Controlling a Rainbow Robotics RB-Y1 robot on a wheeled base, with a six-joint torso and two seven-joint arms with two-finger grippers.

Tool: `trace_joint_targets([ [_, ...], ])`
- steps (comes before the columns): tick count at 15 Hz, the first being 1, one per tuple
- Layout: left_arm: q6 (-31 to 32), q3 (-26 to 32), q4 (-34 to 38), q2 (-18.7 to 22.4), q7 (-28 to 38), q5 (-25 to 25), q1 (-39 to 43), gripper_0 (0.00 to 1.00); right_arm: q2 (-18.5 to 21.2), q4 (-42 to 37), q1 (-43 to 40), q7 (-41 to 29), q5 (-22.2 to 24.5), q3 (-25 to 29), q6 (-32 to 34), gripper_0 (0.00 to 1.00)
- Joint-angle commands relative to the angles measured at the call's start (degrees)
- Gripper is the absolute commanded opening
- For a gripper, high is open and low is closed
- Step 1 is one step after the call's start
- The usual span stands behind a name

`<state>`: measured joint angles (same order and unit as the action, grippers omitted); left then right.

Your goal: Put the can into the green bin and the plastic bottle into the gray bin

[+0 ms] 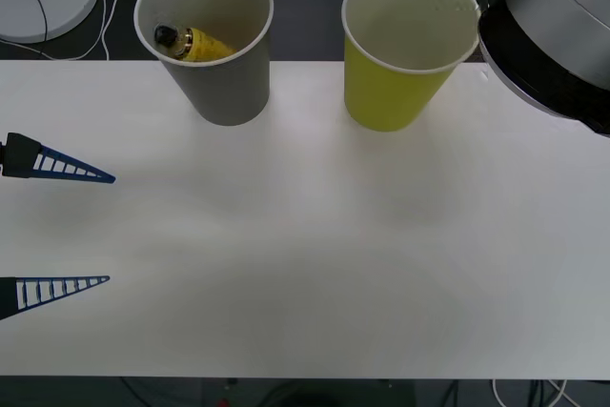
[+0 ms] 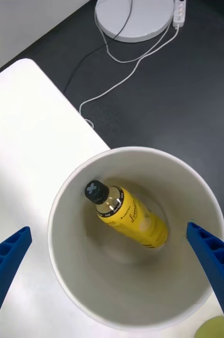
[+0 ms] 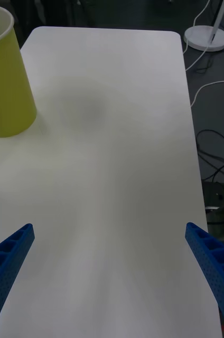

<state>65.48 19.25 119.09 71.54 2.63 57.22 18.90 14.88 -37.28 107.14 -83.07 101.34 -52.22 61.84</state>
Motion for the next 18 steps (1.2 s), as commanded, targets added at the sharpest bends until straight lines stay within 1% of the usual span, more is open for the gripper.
trace_joint_targets([
  [1,0.0,0.0,0.0,0.0,0.0,0.0,0.0,1.0,3.93,-7.81,-2.55,0.01,0.0,1.33,3.03,1.0],
  [8,0.0,0.0,0.0,0.0,0.0,0.0,0.0,1.0,14.03,-27.93,-9.84,0.01,-1.23,1.95,3.82,1.0],
  [12,0.0,0.0,0.0,0.0,0.0,0.0,0.0,1.0,19.31,-39.1,-14.94,0.01,-1.85,3.88,3.82,1.0],
  [18,0.0,0.0,0.0,0.0,0.0,0.0,0.0,1.0,26.08,-54.92,-24.17,0.01,-1.5,8.72,3.82,1.0],
])
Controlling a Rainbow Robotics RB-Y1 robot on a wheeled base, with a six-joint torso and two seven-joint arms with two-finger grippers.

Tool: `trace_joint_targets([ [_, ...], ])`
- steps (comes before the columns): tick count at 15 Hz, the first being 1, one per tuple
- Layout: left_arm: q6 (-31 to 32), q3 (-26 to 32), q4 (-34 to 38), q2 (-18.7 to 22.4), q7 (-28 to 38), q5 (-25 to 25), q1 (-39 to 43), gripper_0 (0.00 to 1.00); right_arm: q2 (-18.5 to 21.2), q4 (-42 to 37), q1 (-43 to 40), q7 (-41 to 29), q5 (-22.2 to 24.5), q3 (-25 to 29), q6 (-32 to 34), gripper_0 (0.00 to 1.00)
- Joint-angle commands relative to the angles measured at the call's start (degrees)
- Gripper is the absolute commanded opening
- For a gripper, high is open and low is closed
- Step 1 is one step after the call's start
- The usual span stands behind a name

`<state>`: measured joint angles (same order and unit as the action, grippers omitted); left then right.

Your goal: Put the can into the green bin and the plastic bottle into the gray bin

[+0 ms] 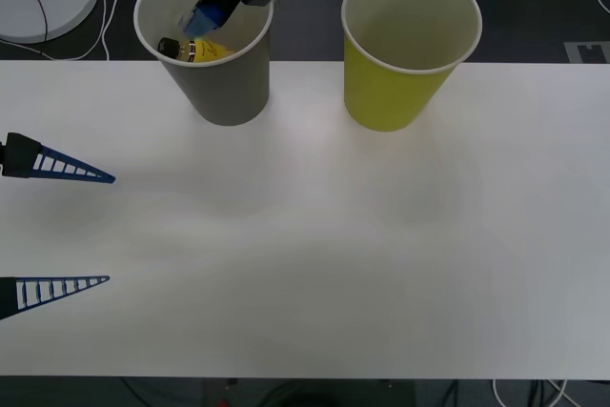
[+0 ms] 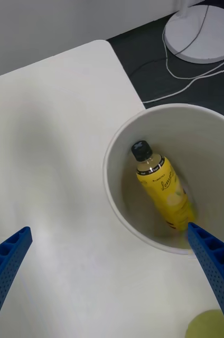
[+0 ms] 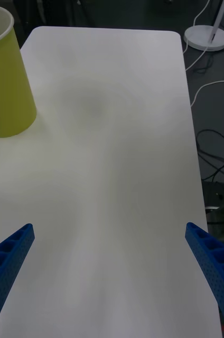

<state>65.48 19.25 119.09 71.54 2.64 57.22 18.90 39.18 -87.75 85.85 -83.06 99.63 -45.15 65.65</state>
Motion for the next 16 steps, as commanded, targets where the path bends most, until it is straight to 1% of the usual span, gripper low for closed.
trace_joint_targets([
  [1,0.0,0.0,0.0,0.0,0.0,0.0,0.0,1.0,3.1,-7.7,-4.73,0.01,0.83,2.61,0.0,1.0],
  [3,0.0,0.0,0.0,0.0,0.0,0.0,0.0,1.0,6.17,-13.15,-8.16,0.01,0.56,3.67,-1.41,1.0],
  [7,0.0,0.0,0.0,0.0,0.0,0.0,0.0,1.0,14.61,-24.84,-17.74,0.53,-0.76,4.63,-9.93,1.0],
  [8,0.0,0.0,0.0,0.0,0.0,0.0,0.0,1.0,16.54,-27.04,-19.32,0.8,-1.28,4.63,-11.87,1.0],
  [9,0.0,0.0,0.0,0.0,0.0,0.0,0.0,1.0,18.65,-28.88,-20.9,1.06,-3.22,4.63,-13.71,1.0],
  [10,0.0,0.0,0.0,0.0,0.0,0.0,0.0,1.0,20.76,-30.11,-22.22,3.96,-5.94,4.63,-15.29,1.0],
  [12,0.0,0.0,0.0,0.0,0.0,0.0,0.0,1.0,23.75,-30.99,-24.94,10.55,-11.21,4.63,-18.02,1.0],
  [13,0.0,0.0,0.0,0.0,0.0,0.0,0.0,1.0,25.51,-31.34,-27.4,15.83,-14.47,4.63,-20.57,1.0],
  [14,0.0,0.0,0.0,0.0,0.0,0.0,0.0,1.0,26.56,-31.61,-29.25,19.87,-16.49,4.72,-21.88,1.0],
  [15,0.0,0.0,0.0,0.0,0.0,0.0,0.0,1.0,27.62,-32.66,-31.45,22.24,-17.98,5.34,-22.94,1.0],
  [16,0.0,0.0,0.0,0.0,0.0,0.0,0.0,1.0,28.76,-34.59,-34.79,24.53,-18.16,7.01,-24.26,1.0],
])
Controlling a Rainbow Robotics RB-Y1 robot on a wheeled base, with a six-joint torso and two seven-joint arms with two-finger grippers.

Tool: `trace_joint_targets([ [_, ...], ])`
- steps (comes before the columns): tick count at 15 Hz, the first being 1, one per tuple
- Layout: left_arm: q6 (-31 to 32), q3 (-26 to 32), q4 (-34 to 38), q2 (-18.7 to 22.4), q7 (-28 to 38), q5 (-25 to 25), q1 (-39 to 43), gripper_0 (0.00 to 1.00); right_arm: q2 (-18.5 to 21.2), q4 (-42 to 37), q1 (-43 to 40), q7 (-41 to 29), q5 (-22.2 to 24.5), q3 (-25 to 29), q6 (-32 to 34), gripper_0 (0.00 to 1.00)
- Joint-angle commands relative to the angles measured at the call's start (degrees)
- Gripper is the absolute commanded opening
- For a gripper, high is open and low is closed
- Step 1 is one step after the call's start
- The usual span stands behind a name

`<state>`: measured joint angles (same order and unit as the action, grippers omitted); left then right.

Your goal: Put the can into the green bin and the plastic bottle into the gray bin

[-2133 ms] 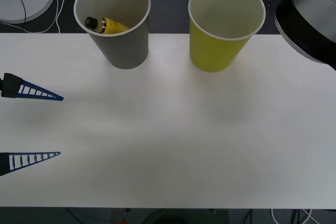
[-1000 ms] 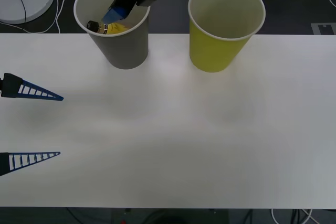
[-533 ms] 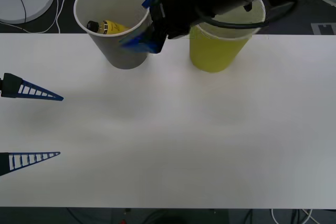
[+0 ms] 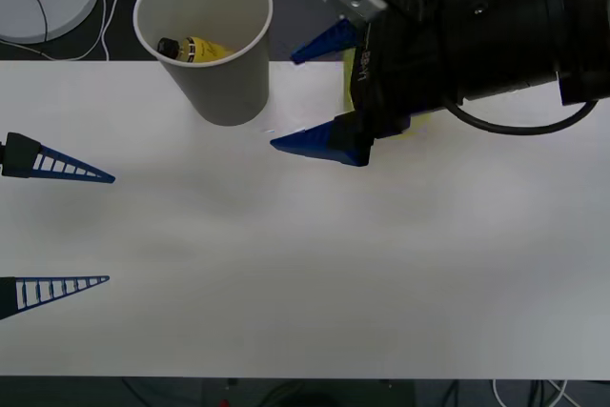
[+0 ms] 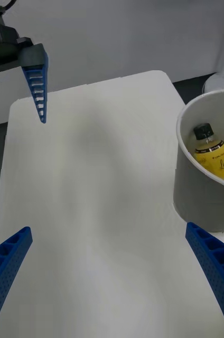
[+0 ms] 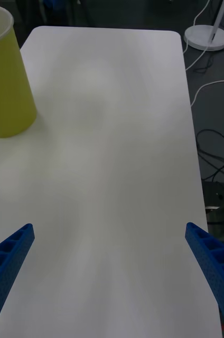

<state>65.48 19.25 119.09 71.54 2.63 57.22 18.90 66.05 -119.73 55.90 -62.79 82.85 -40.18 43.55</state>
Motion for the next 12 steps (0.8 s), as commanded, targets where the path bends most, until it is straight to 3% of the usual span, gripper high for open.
trace_joint_targets([
  [1,0.0,0.0,0.0,0.0,0.0,0.0,0.0,1.0,2.42,-4.02,-7.82,6.27,-1.11,4.32,-2.15,1.0],
  [6,0.0,0.0,0.0,0.0,0.0,0.0,0.0,1.0,4.09,-8.59,-19.69,17.61,-1.55,13.11,-1.89,1.0],
  [9,0.0,0.0,0.0,0.0,0.0,0.0,0.0,1.0,5.67,-9.2,-25.31,27.54,-6.56,16.8,-1.36,1.0],
  [12,0.0,0.0,0.0,0.0,0.0,0.0,0.0,1.0,6.2,-7.27,-30.06,37.12,-15.0,22.52,4.61,1.0],
])
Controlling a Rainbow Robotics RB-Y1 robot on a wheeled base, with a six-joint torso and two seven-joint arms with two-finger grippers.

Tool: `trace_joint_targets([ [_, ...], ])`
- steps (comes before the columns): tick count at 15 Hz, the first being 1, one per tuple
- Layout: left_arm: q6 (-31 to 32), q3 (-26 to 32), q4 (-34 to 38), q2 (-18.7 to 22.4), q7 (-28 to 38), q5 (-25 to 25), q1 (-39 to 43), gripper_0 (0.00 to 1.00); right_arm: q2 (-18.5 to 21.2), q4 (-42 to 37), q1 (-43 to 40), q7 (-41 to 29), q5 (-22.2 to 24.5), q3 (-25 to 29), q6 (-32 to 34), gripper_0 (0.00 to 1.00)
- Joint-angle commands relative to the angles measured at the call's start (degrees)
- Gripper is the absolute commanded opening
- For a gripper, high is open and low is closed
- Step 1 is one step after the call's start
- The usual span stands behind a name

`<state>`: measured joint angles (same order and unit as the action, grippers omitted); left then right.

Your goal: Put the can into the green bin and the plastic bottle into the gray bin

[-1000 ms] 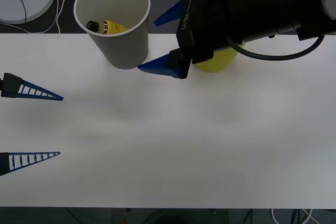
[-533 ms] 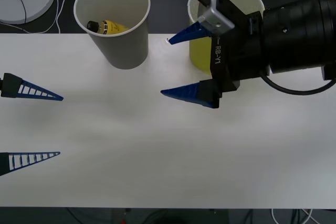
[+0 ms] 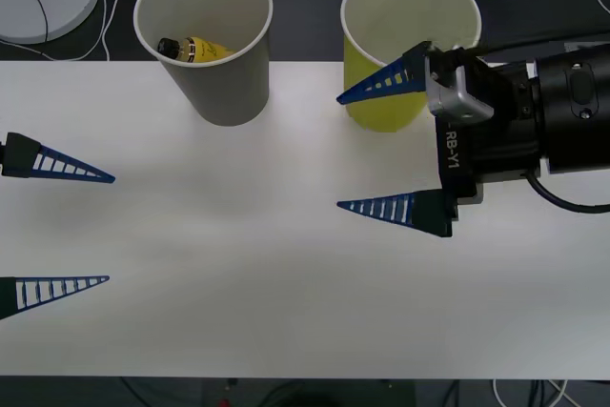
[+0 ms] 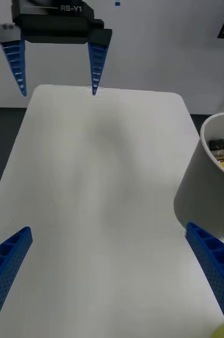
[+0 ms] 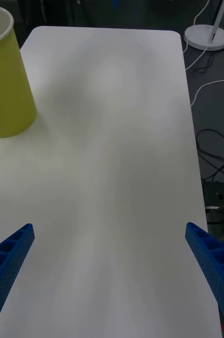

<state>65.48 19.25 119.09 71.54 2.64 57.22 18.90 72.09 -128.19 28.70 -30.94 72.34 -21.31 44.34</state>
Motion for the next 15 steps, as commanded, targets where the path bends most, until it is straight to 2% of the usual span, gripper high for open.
trace_joint_targets([
  [1,0.0,0.0,0.0,0.0,0.0,0.0,0.0,1.0,0.33,1.62,-4.62,7.64,-6.16,5.58,5.58,1.0],
  [5,0.0,0.0,0.0,0.0,0.0,0.0,0.0,1.0,1.3,2.85,-12.44,17.84,-11.96,12.79,11.03,1.0],
  [7,0.0,0.0,0.0,0.0,0.0,0.0,0.0,1.0,1.82,3.38,-15.61,20.3,-13.98,15.69,12.88,1.0],
  [11,0.0,0.0,0.0,0.0,0.0,0.0,0.0,1.0,2.7,3.38,-24.92,20.04,-17.05,22.54,14.63,1.0],
  [15,0.0,0.0,0.0,0.0,0.0,0.0,0.0,1.0,3.05,1.36,-33.89,19.95,-17.67,29.66,14.63,1.0],
])
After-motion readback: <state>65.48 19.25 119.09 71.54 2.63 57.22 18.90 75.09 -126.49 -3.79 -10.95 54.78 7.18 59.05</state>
